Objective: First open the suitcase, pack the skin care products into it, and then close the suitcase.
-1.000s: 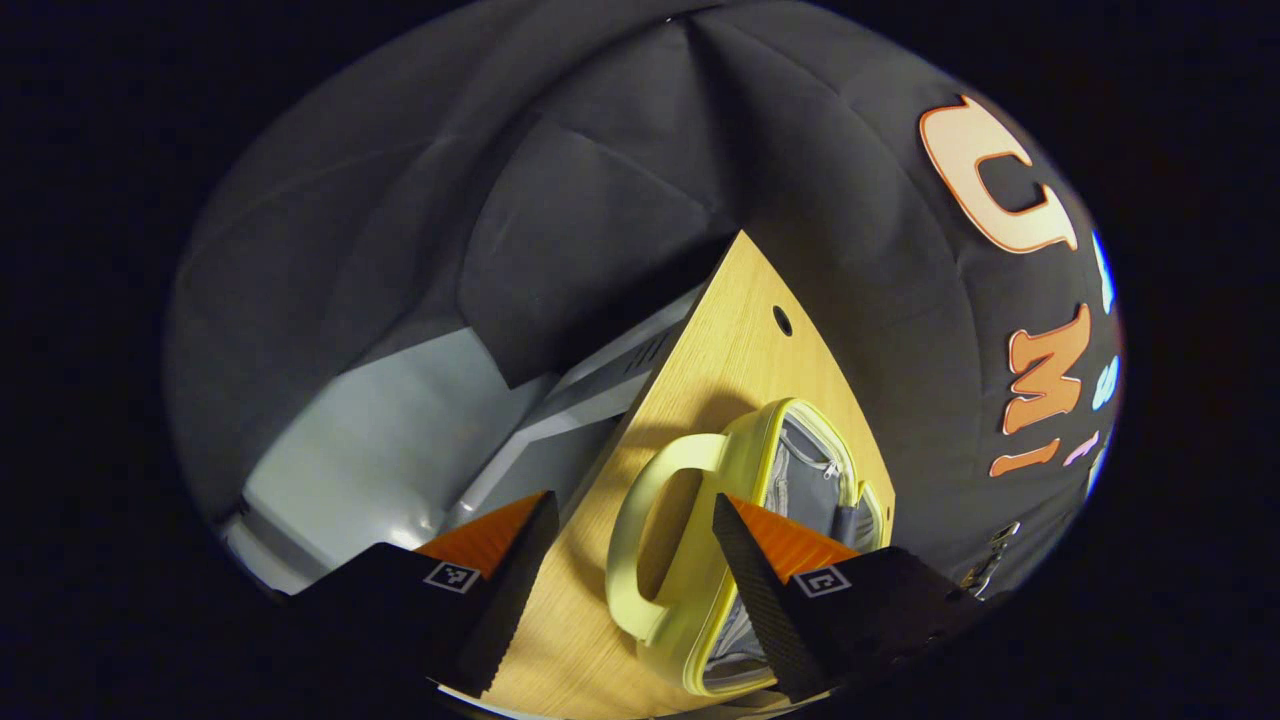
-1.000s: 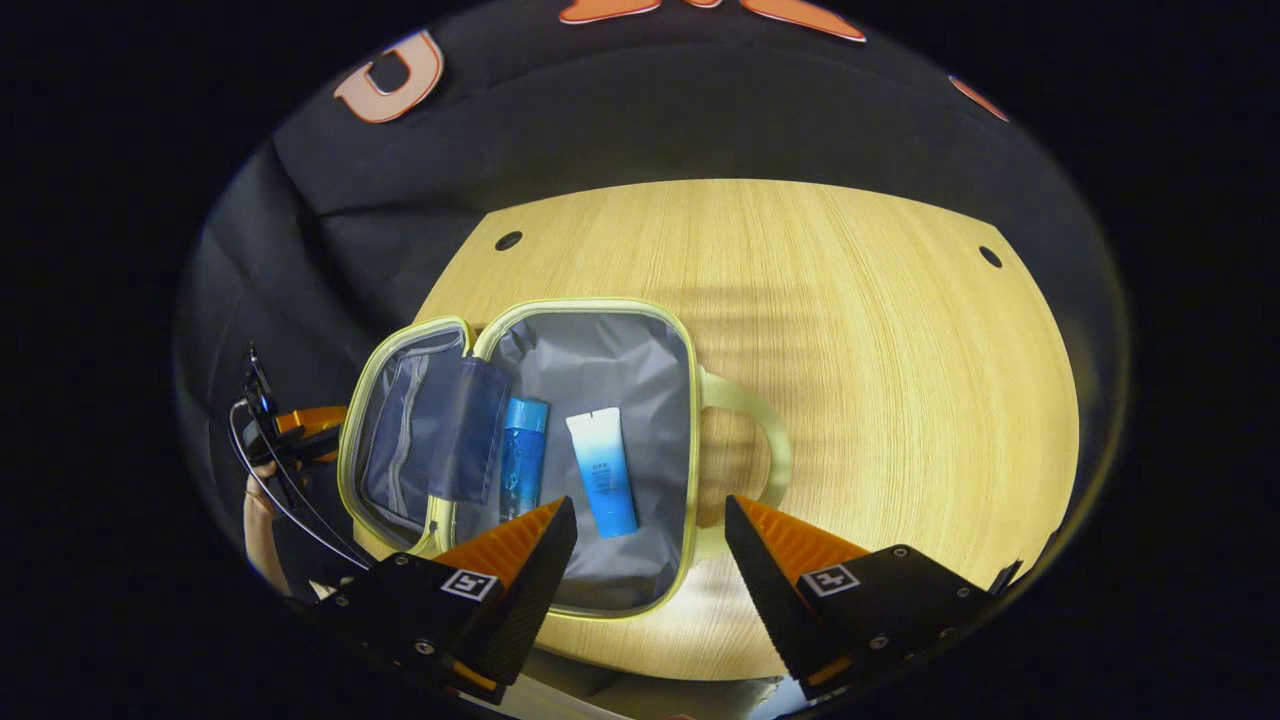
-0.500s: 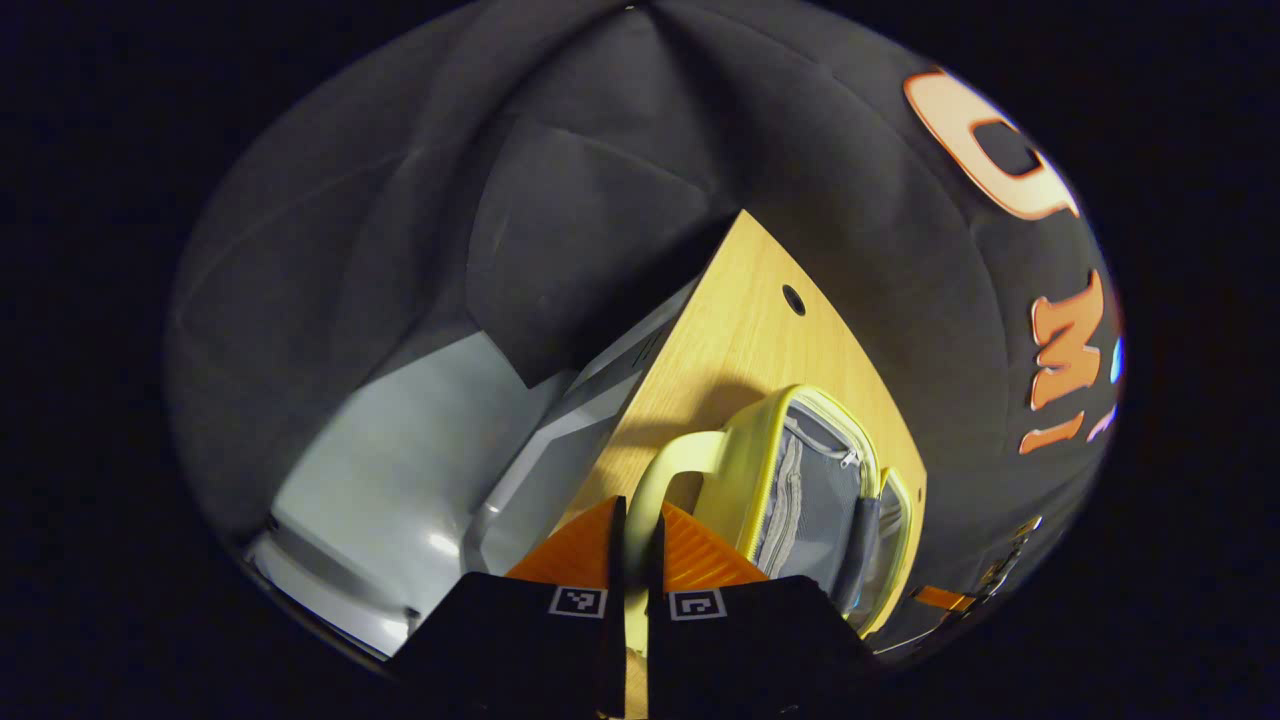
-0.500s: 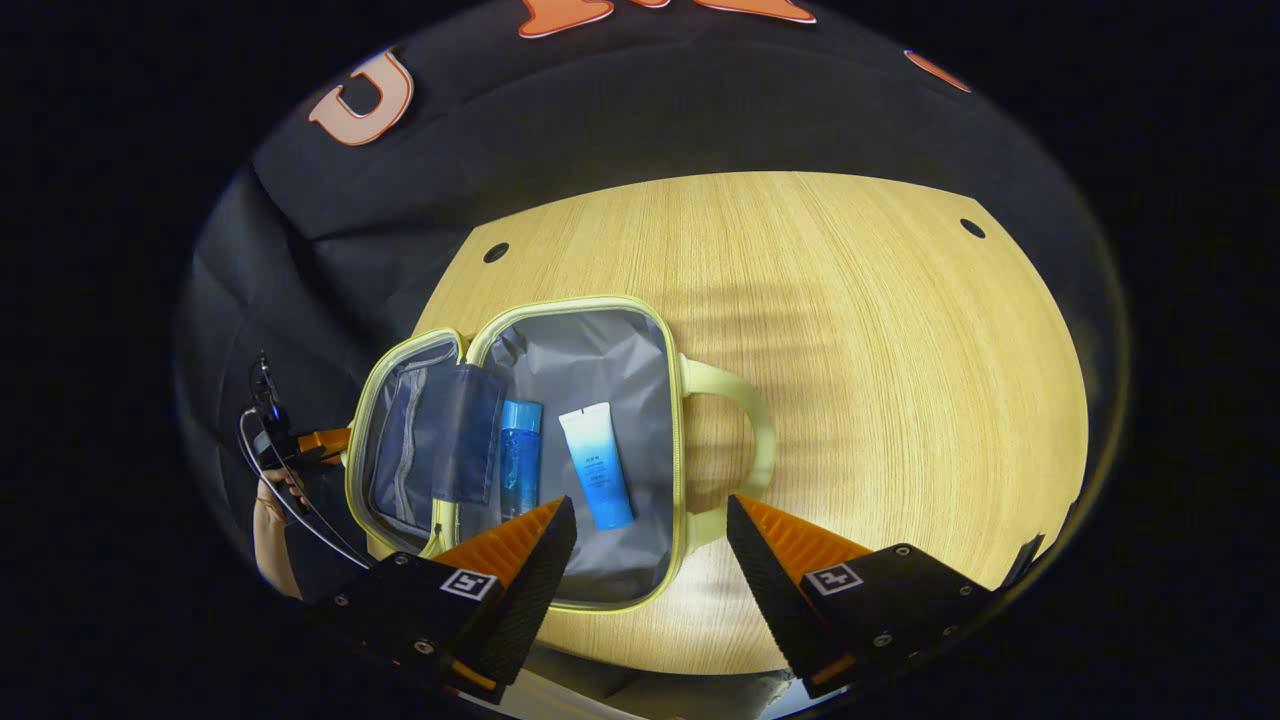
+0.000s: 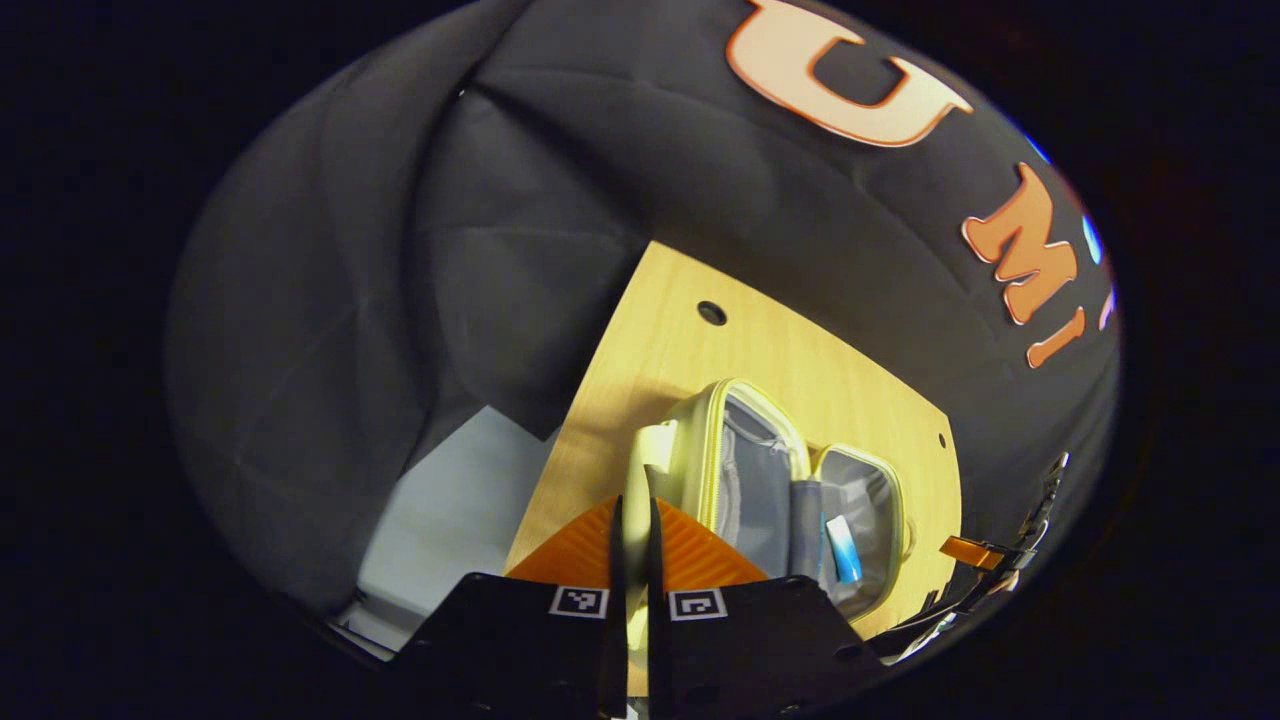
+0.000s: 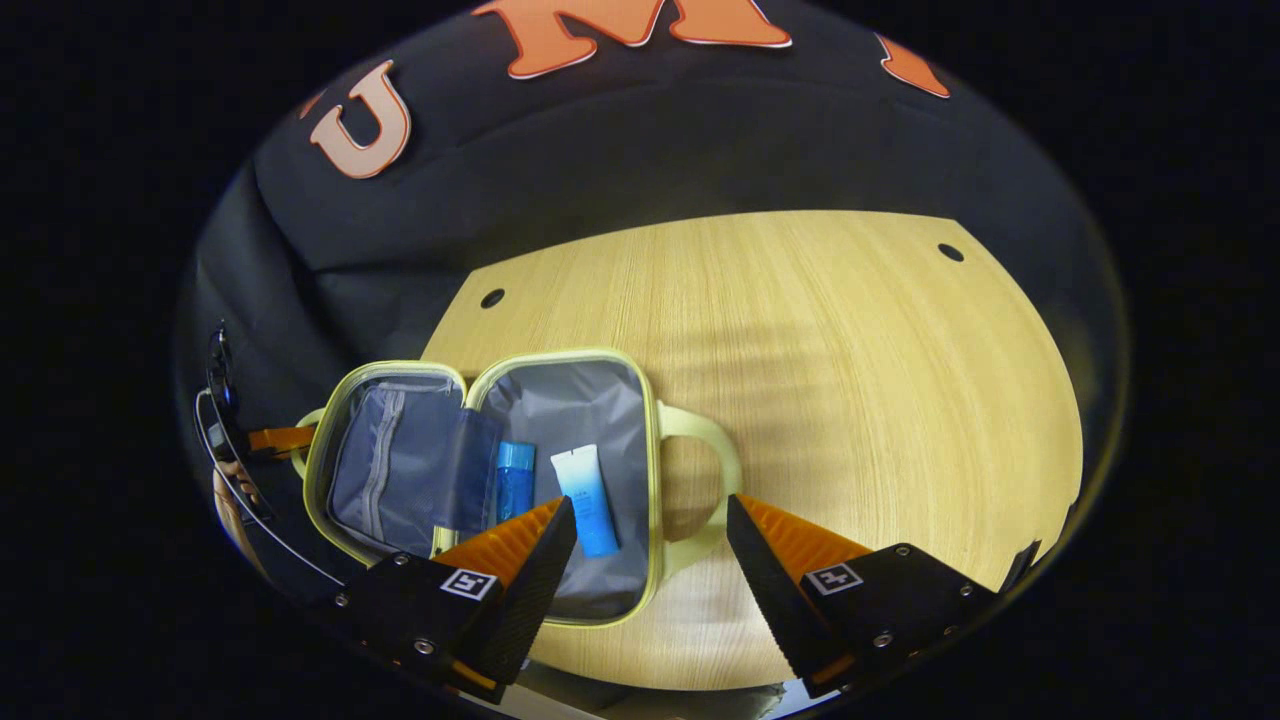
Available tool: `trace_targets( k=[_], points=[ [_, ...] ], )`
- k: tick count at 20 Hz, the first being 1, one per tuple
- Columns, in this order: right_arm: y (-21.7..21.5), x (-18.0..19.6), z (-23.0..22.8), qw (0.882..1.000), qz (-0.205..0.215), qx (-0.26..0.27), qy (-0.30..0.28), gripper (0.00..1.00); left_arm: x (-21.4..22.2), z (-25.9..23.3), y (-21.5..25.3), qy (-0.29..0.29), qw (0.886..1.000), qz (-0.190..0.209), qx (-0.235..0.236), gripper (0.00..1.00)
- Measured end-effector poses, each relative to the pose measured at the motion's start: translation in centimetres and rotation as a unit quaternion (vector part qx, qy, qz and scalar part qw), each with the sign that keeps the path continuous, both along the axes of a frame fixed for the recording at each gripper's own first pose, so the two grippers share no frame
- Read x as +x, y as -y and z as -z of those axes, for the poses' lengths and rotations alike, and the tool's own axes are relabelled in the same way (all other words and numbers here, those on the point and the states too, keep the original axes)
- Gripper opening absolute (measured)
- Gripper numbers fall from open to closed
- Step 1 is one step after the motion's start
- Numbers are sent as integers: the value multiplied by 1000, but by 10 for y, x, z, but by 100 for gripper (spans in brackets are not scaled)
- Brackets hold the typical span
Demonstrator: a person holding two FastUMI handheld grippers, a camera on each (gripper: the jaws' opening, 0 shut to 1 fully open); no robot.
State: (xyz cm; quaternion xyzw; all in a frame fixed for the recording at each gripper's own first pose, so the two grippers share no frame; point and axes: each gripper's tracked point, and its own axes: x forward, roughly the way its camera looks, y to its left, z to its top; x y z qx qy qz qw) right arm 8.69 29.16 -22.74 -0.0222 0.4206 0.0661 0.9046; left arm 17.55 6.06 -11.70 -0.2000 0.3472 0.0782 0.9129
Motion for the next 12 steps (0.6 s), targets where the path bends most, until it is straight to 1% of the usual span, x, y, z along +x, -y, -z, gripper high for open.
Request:
trace_targets(
  k=[3, 6, 7, 9, 12],
  points=[
    [17, 13, -29, 998, -1, -5, 59, 96, 1, -39, 29, 20, 999, 23, 45, 8],
    [36, 22, -50, 995, -6, -8, 98, 96, 1, -72, 67, 33, 994, 47, 98, 8],
    [45, 25, -55, 994, -5, -10, 107, 96, 2, -82, 80, 35, 991, 51, 116, 10],
    [61, 25, -66, 994, -3, -6, 112, 96, 1, -97, 106, 35, 986, 63, 148, 10],
    [87, 27, -86, 992, -13, -2, 126, 96, 8, -118, 157, 37, 979, 74, 188, 8]
  ],
)
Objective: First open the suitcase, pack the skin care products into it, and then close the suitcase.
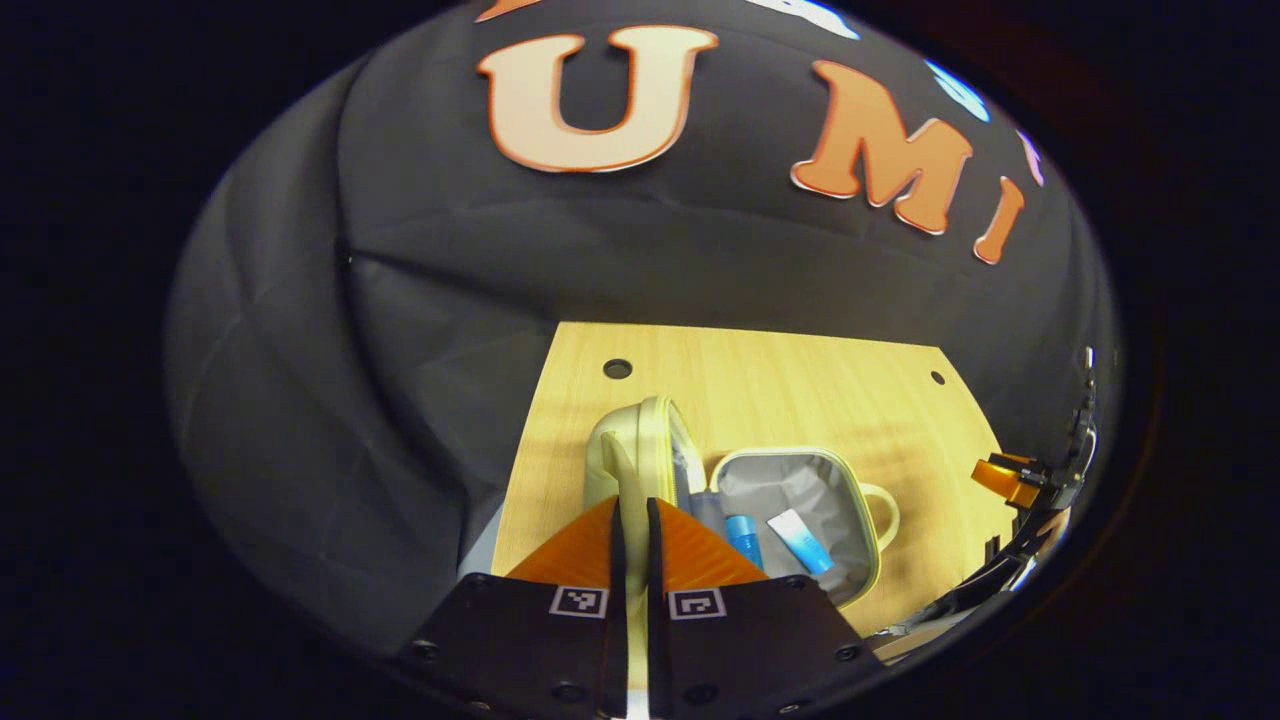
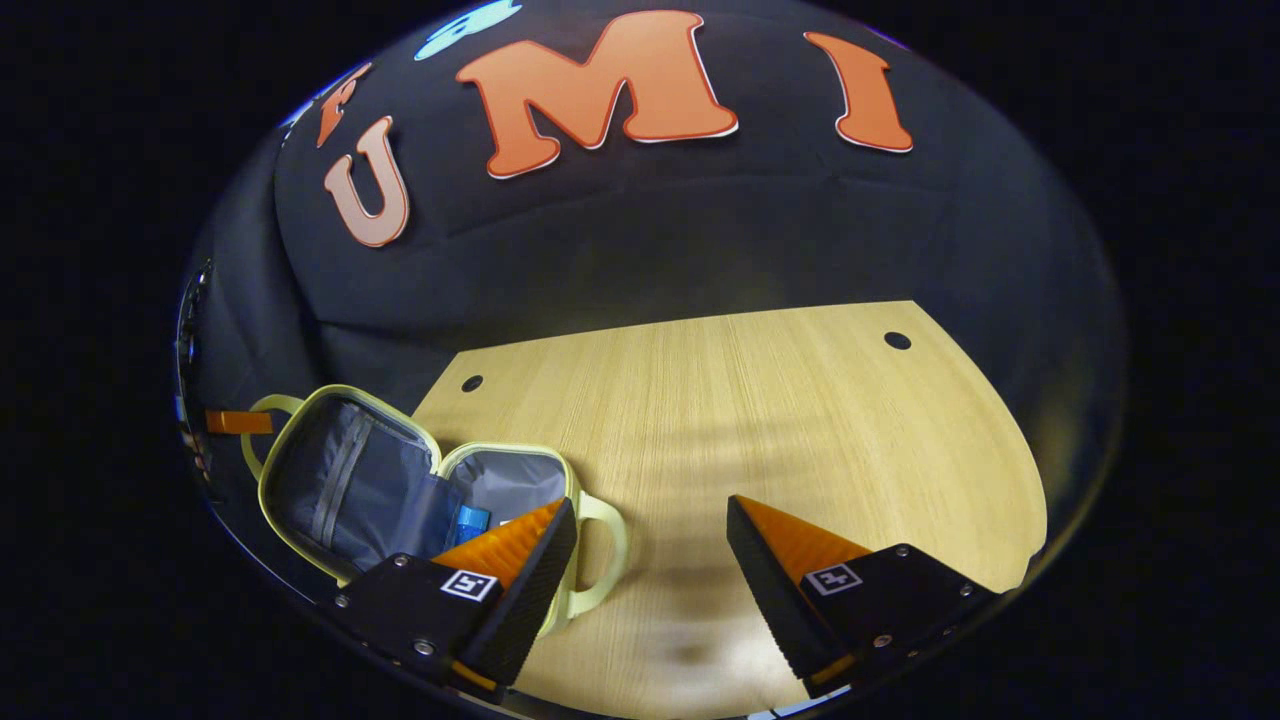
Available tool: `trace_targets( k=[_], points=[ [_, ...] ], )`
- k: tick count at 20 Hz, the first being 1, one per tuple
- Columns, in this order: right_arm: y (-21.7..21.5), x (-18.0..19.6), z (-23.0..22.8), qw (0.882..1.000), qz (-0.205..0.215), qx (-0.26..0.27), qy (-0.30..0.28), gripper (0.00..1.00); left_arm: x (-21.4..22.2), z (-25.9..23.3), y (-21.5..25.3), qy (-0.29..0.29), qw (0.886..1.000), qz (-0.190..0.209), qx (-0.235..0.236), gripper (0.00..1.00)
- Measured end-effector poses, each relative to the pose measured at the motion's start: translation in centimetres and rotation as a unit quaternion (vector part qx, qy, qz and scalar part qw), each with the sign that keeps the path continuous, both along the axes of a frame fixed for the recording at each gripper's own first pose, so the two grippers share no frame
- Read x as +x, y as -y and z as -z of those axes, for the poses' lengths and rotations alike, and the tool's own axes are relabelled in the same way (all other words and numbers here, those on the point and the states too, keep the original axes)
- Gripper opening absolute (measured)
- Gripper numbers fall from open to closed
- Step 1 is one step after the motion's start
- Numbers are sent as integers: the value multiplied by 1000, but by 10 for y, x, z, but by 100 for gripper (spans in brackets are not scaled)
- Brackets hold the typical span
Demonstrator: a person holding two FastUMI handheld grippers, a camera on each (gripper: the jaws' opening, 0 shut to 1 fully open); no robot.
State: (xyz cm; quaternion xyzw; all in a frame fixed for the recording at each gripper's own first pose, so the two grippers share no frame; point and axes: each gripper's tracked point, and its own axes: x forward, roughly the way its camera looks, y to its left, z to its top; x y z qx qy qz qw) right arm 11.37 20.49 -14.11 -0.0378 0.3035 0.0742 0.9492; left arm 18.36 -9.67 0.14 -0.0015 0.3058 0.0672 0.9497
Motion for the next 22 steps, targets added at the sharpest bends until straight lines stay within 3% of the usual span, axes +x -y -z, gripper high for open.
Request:
trace_targets(
  k=[4, 10, 14, 17, 22],
  points=[
    [41, 5, -23, 1000, -2, 20, 7, 96, 17, -11, 67, 1, 1000, 14, 27, 8],
    [118, 10, -36, 1000, 18, 10, 16, 96, 50, 6, 148, -36, 990, 36, 133, 8],
    [159, 9, -39, 999, 41, 26, 16, 96, 85, 46, 229, -58, 989, 85, 104, 8],
    [194, 1, -36, 998, 57, 24, 13, 96, 98, 94, 265, -88, 987, 102, 86, 8],
    [240, -9, -22, 996, 86, 19, -7, 96, 107, 164, 316, -132, 984, 121, 18, 8]
  ],
)
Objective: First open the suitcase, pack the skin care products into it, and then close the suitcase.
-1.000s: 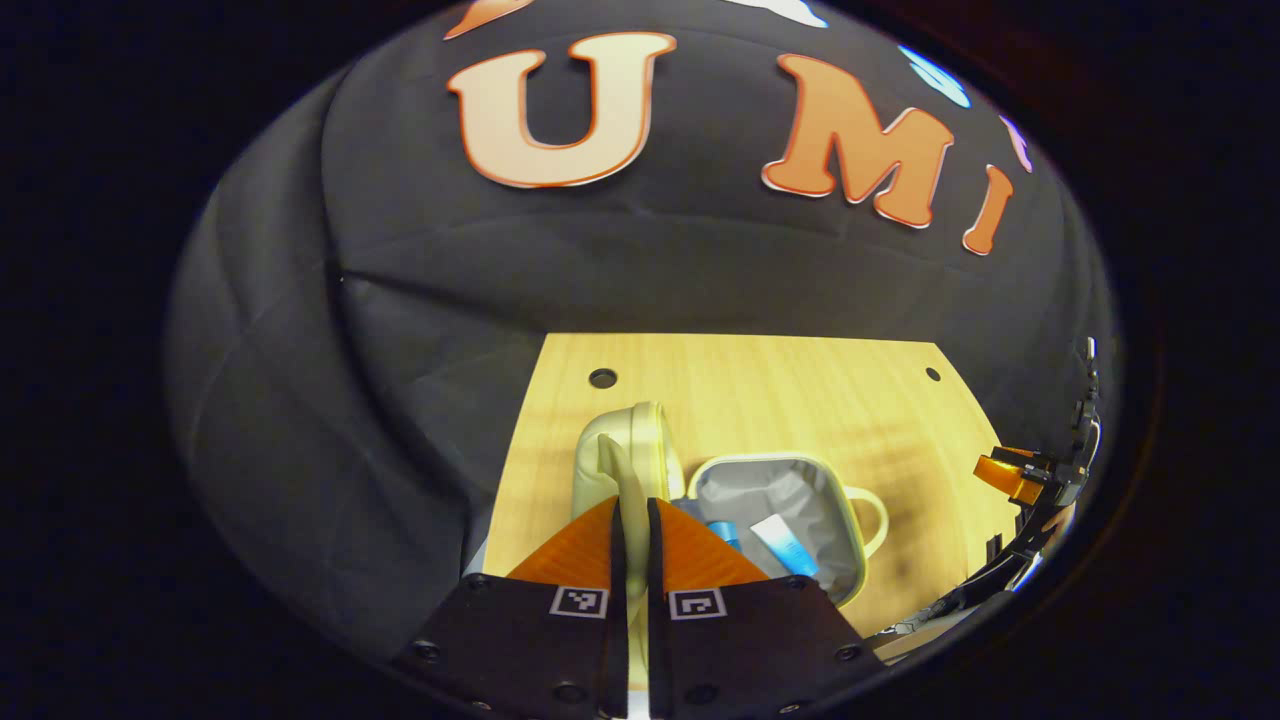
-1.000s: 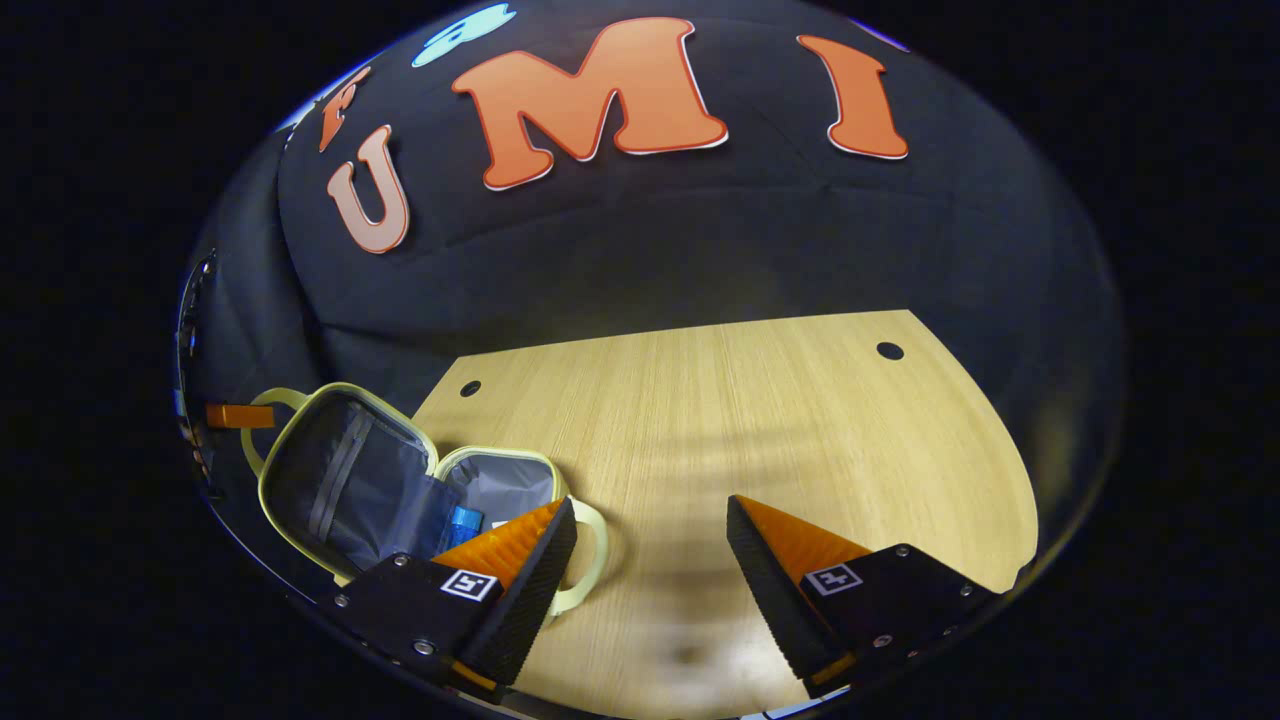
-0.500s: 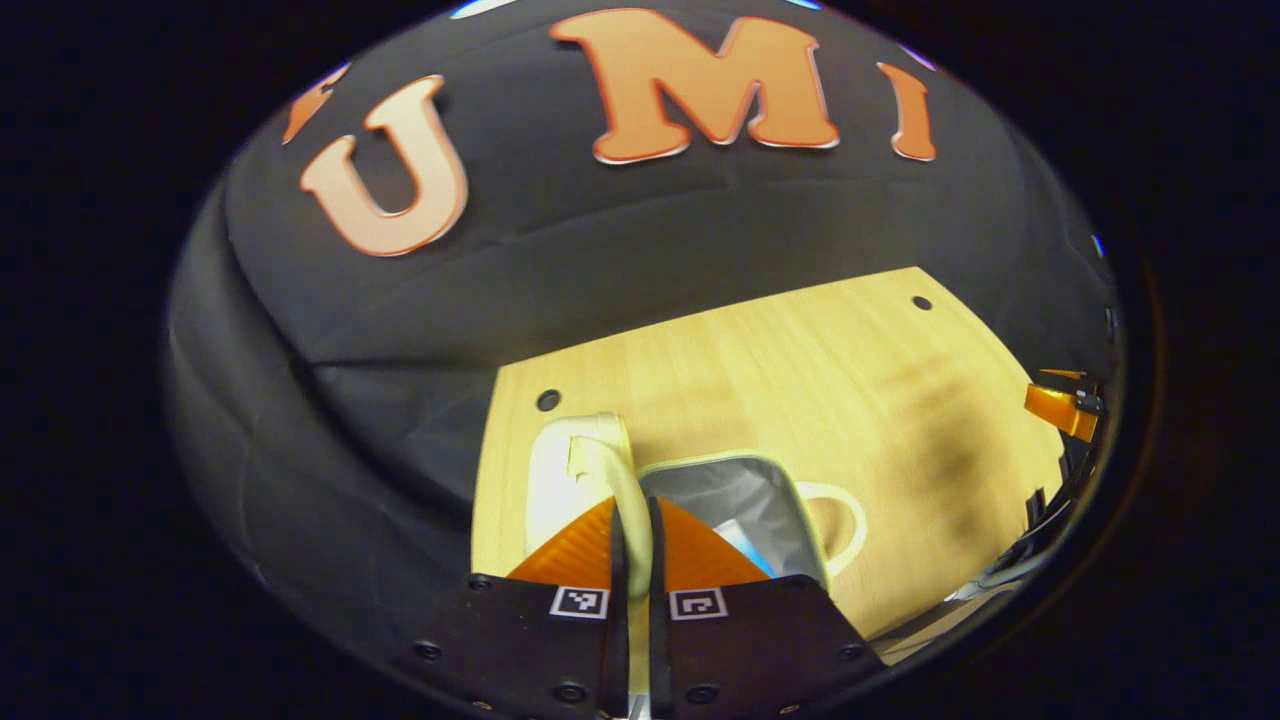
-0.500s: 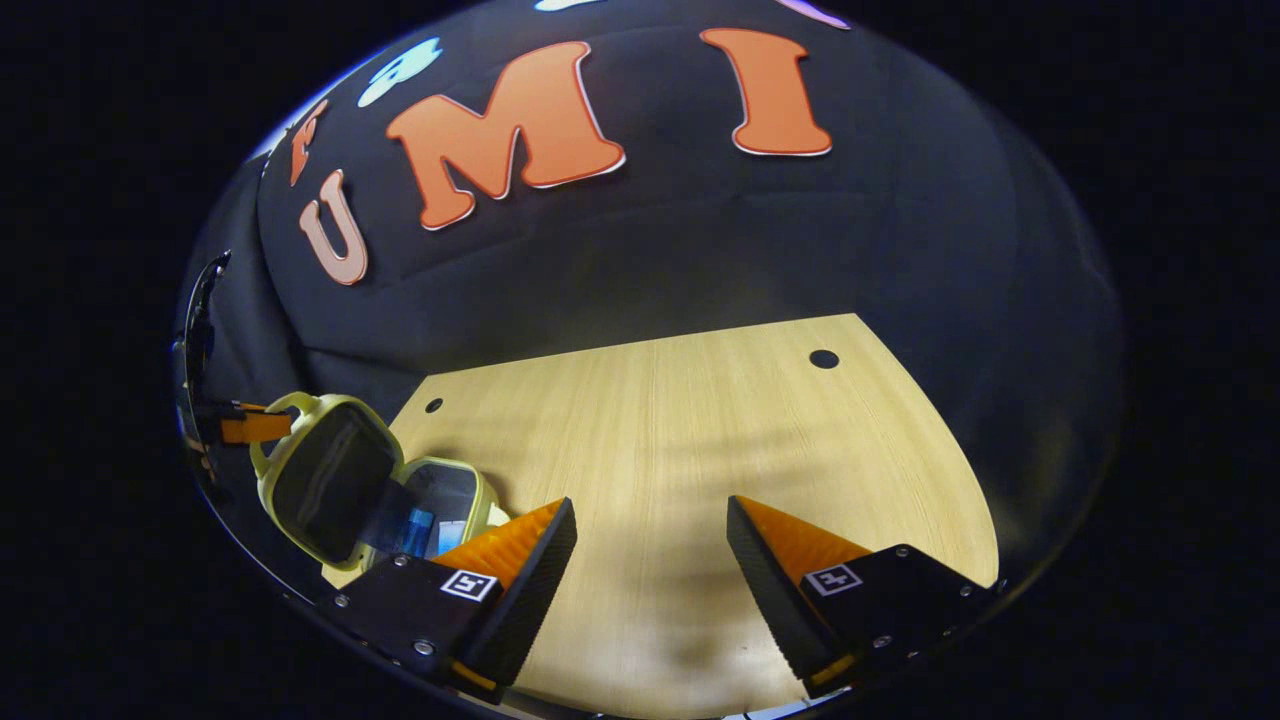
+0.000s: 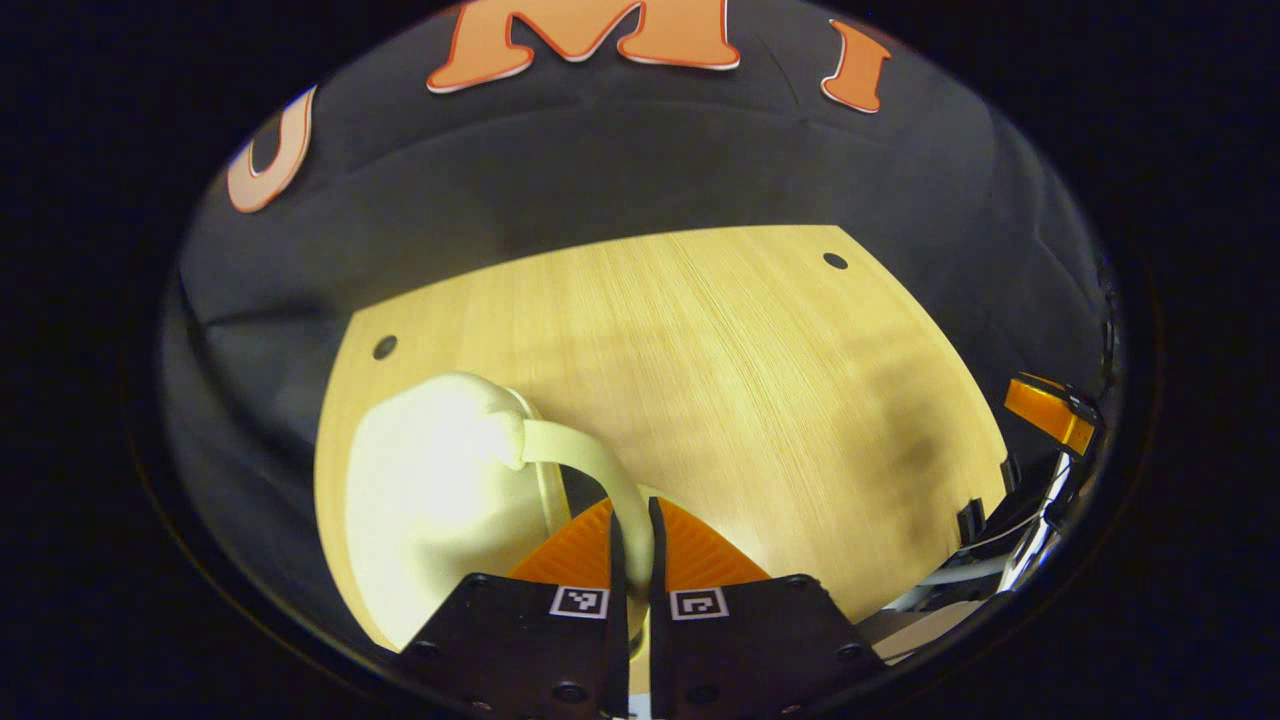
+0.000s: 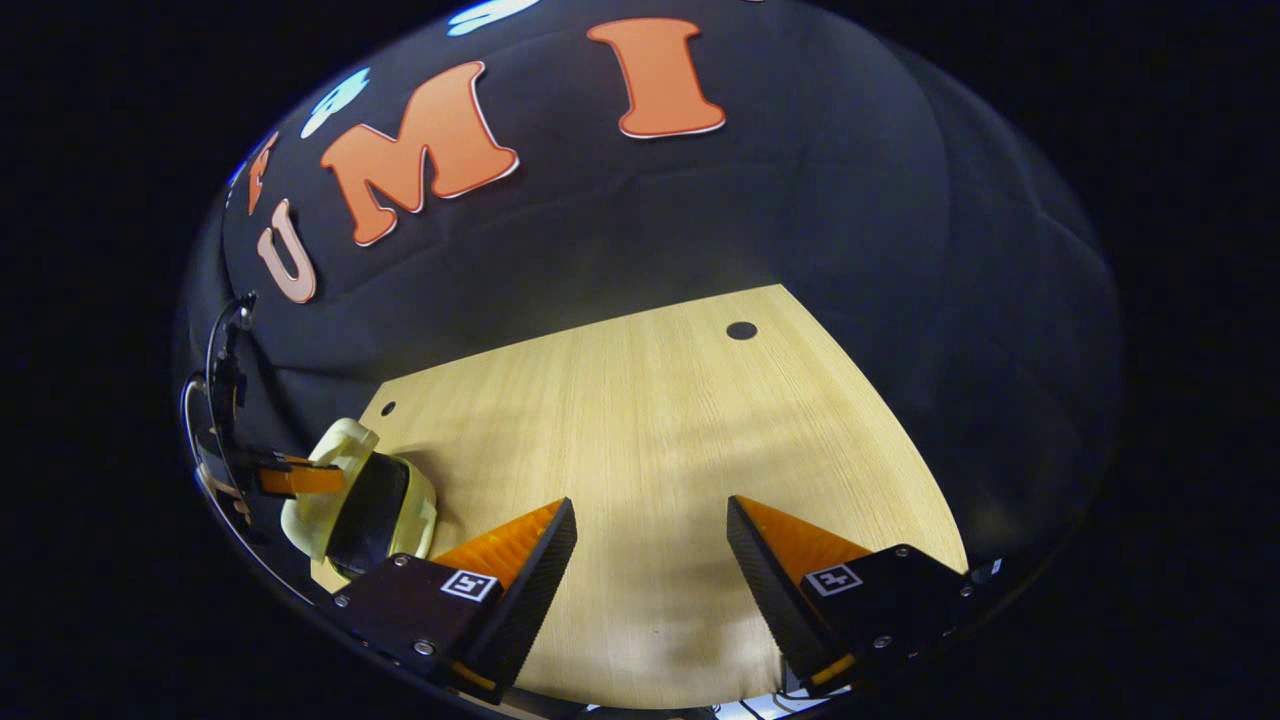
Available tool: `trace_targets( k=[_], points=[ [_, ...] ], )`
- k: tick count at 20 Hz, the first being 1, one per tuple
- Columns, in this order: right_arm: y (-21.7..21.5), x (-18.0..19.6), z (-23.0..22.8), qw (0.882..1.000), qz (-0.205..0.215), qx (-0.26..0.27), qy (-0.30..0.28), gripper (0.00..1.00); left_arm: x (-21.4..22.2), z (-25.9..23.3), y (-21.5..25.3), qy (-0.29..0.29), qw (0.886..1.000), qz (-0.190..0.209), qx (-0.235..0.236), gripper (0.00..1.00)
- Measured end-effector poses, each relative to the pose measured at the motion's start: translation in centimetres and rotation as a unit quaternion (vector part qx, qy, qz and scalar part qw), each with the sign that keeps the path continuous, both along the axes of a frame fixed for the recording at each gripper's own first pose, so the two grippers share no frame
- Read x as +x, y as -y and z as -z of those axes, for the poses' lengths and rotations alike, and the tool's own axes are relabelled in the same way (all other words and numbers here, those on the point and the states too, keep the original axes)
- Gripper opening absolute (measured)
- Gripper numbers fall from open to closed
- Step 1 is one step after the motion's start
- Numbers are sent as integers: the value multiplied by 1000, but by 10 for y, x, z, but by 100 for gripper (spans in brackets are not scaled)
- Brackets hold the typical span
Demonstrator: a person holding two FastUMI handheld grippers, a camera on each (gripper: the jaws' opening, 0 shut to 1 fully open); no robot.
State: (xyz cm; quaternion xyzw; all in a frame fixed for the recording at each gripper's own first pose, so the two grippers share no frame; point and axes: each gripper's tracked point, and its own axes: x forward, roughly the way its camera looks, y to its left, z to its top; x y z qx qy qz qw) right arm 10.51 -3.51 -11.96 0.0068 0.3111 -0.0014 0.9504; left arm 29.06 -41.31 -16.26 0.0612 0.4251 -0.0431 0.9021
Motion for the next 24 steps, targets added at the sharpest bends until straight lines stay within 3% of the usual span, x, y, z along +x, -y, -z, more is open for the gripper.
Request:
trace_targets(
  k=[7, 14, 15, 18, 19, 21, 24],
  points=[
    [21, -14, 8, 1000, -1, -24, -15, 96, 7, 49, 14, -54, 995, -48, -70, 7],
    [4, -24, 7, 999, -37, -22, -20, 96, -6, 11, 13, -24, 997, -63, -39, 18],
    [2, -24, 6, 999, -44, -22, -20, 96, -9, -8, 9, -4, 998, -58, -21, 24],
    [-9, -23, 3, 998, -55, -20, -16, 96, -14, -72, 13, 63, 997, -39, -4, 81],
    [-16, -21, -3, 998, -56, -13, -5, 96, -15, -93, 18, 84, 996, -36, -13, 93],
    [-29, -18, -21, 998, -61, -5, 22, 96, -15, -140, 30, 135, 989, -38, -37, 96],
    [-42, -12, -50, 994, -69, -17, 78, 96, -20, -193, 39, 226, 971, -49, -61, 97]
  ],
)
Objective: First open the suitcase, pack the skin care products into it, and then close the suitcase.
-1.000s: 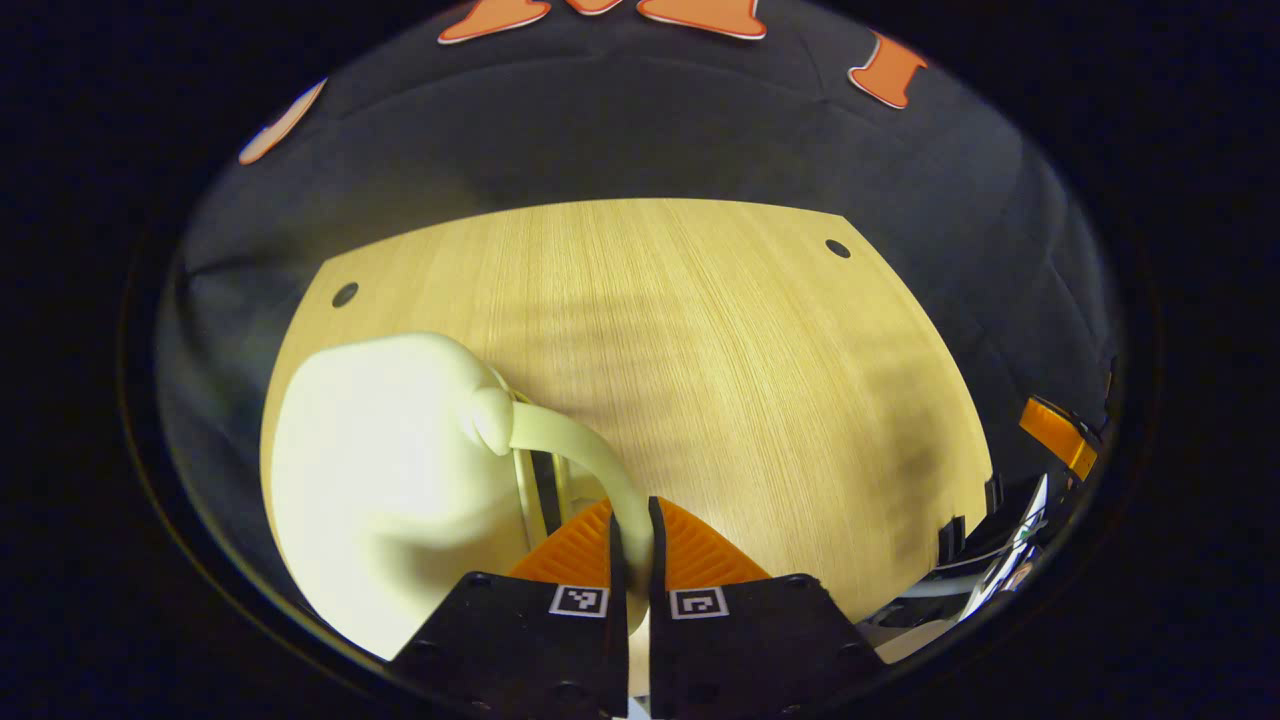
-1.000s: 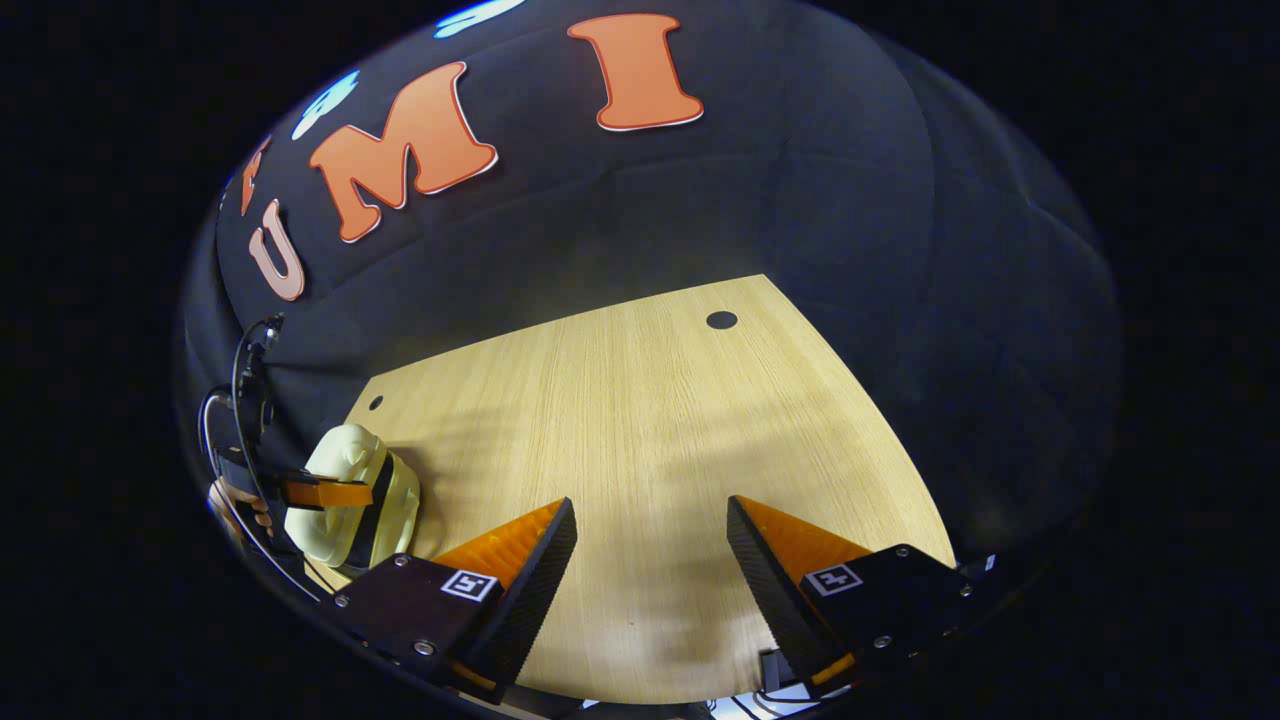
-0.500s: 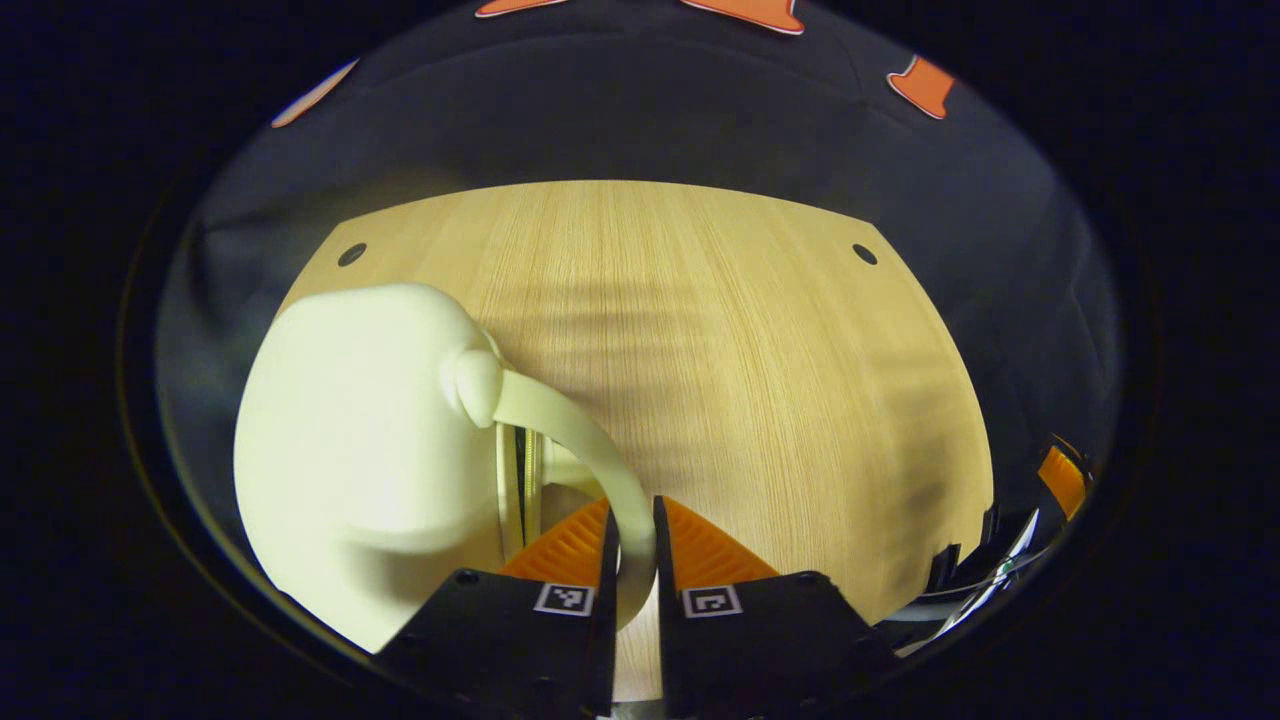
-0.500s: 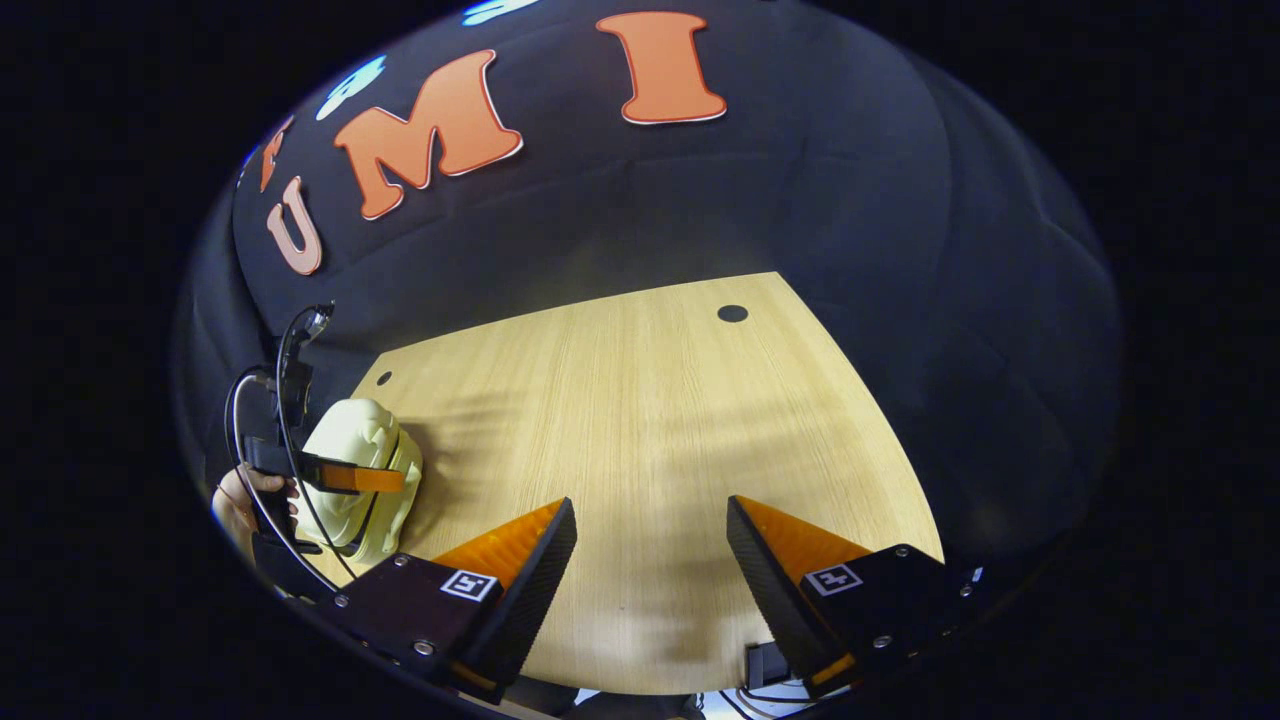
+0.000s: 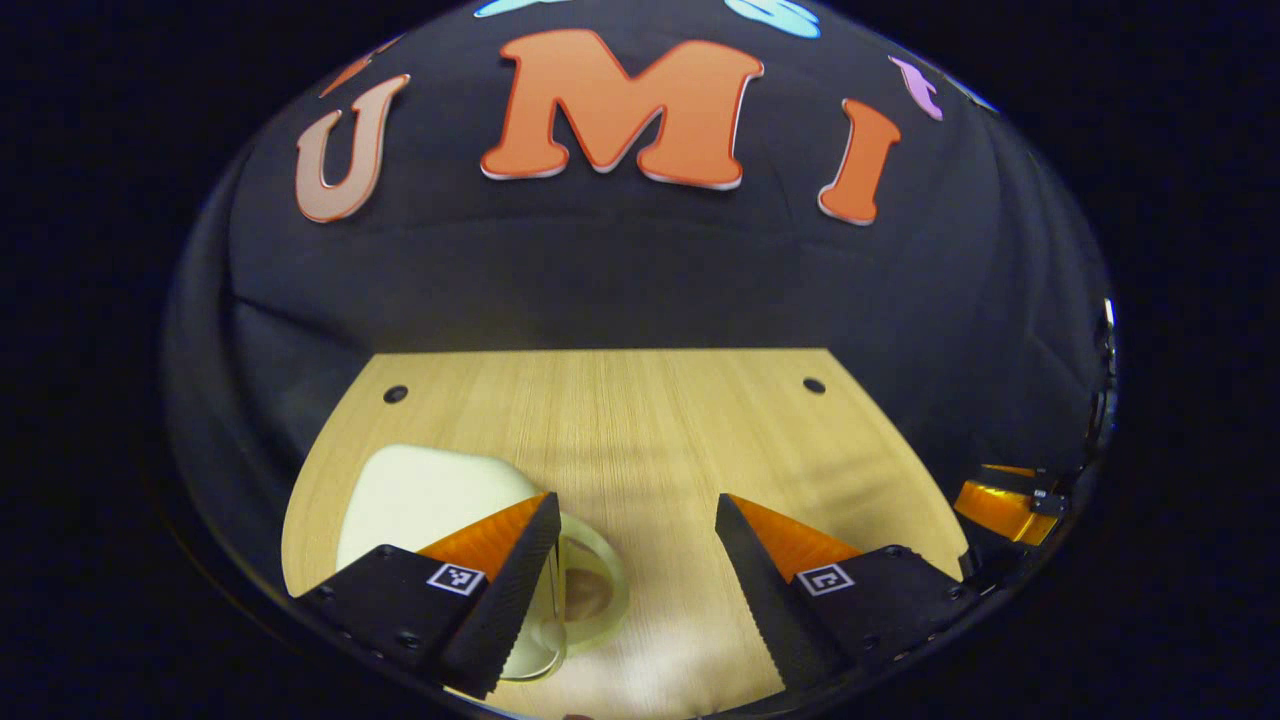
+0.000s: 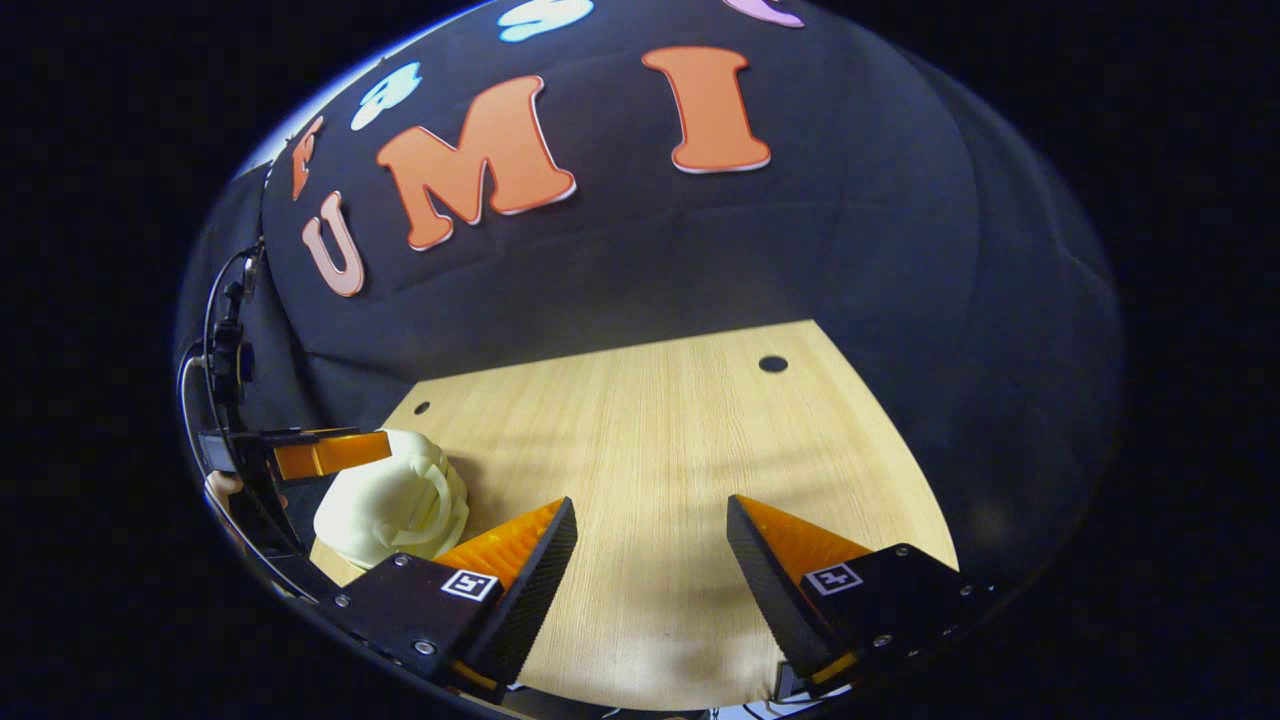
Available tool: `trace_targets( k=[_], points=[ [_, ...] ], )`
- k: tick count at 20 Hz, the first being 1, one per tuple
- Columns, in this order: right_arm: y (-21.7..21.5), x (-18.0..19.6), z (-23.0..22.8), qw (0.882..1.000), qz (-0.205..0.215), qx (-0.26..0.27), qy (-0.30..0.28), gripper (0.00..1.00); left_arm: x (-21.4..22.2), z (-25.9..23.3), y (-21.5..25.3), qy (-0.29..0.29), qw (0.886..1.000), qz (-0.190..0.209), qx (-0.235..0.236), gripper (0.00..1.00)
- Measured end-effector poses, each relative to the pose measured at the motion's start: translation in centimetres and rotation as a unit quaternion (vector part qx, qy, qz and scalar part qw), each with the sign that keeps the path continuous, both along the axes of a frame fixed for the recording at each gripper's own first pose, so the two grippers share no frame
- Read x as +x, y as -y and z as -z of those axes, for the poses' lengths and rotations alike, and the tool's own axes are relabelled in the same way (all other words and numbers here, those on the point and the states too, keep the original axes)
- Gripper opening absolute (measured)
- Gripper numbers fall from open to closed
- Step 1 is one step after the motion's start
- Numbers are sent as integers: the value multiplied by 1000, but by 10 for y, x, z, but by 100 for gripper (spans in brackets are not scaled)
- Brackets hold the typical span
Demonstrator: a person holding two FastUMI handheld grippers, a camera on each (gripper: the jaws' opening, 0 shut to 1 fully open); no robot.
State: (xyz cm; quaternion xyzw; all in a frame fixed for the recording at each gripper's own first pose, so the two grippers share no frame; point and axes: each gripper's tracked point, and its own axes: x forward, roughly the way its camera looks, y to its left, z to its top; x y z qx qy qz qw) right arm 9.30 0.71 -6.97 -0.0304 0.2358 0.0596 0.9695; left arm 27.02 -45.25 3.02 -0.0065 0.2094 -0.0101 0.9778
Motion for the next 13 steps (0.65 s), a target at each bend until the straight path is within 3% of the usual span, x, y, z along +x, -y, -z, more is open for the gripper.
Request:
trace_targets(
  k=[3, 6, 13],
  points=[
    [-14, 7, -30, 998, -2, -19, 60, 96, -11, -43, -11, 99, 995, -24, 16, 97],
    [-32, 2, -46, 994, -14, -39, 100, 96, -14, -40, -7, 169, 985, -37, 26, 97],
    [-74, -30, -49, 990, -23, -41, 130, 96, -15, -45, -4, 165, 985, -35, 24, 97]
  ],
)
